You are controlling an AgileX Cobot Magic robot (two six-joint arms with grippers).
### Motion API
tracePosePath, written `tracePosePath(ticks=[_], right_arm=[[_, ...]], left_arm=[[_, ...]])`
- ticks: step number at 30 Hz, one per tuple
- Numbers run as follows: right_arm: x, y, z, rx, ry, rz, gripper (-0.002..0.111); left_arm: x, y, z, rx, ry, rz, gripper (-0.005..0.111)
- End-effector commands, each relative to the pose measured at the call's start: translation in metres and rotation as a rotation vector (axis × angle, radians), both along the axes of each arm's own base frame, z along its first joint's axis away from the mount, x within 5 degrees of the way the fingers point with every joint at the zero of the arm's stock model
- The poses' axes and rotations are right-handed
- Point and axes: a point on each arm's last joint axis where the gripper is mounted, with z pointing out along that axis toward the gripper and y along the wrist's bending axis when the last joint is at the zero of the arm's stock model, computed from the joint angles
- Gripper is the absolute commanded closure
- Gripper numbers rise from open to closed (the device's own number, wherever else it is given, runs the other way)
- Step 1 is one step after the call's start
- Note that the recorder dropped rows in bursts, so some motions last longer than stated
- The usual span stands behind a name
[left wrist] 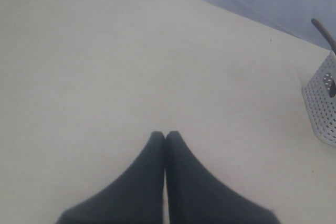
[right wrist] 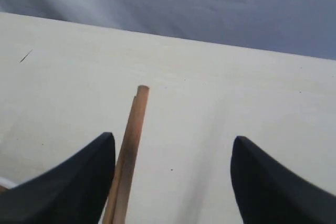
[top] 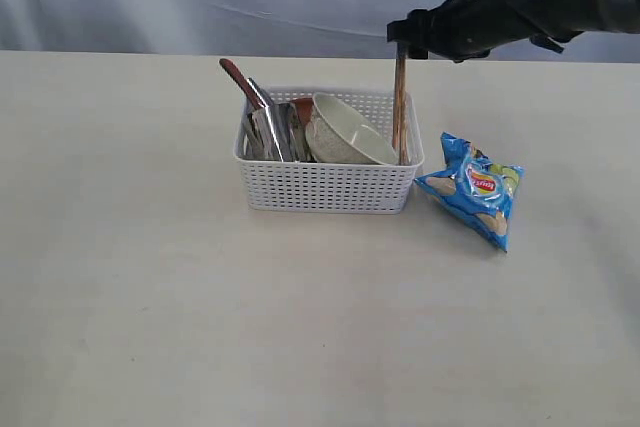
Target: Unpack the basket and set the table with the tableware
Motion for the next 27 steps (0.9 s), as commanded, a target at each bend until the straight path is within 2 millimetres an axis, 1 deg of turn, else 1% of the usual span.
tracePosePath(ticks=[1,3,5,7,9,11,13,16,18,20,24,27], right_arm=[[0.001,-0.003,-0.002,0.002,0.01,-0.006,0.048],[0.001,-0.002,-0.006,0.004,0.026,-0.003,0.048],[0.001,-0.001,-0.015,0.001,0.052,0.002,0.048],[0.002,-0.001,-0.018,0.0,0.059,0.002,0.048],[0.002,-0.002,-0.017,-0.001,0.054,0.0,0.048],[0.002,-0.002,-0.016,0.002,0.051,-0.001,0.048],[0.0,-0.002,-0.009,0.005,0.043,0.002,0.048],[-0.004,-0.001,0.008,0.014,0.022,0.013,0.048],[-0.006,-0.001,0.014,0.018,0.025,0.021,0.048],[-0.008,-0.002,0.01,-0.009,0.043,0.037,0.048],[-0.011,-0.007,-0.002,-0.029,0.032,0.001,0.048],[-0.011,-0.011,-0.006,-0.03,0.026,-0.021,0.048]], left_arm=[[0.0,0.0,-0.001,-0.005,-0.002,0.003,0.107],[0.0,0.0,-0.001,-0.005,-0.002,0.003,0.107],[0.0,0.0,-0.001,-0.005,-0.002,0.003,0.107],[0.0,0.0,-0.001,-0.005,-0.002,0.003,0.107],[0.0,0.0,-0.001,-0.005,-0.002,0.003,0.107],[0.0,0.0,-0.001,-0.005,-0.002,0.003,0.107],[0.0,0.0,-0.001,-0.005,-0.002,0.003,0.107],[0.0,0.0,-0.001,-0.005,-0.002,0.003,0.107],[0.0,0.0,-0.001,-0.005,-0.002,0.003,0.107],[0.0,0.0,-0.001,-0.005,-0.002,0.003,0.107],[0.0,0.0,-0.001,-0.005,-0.002,0.003,0.107],[0.0,0.0,-0.001,-0.005,-0.002,0.003,0.107]])
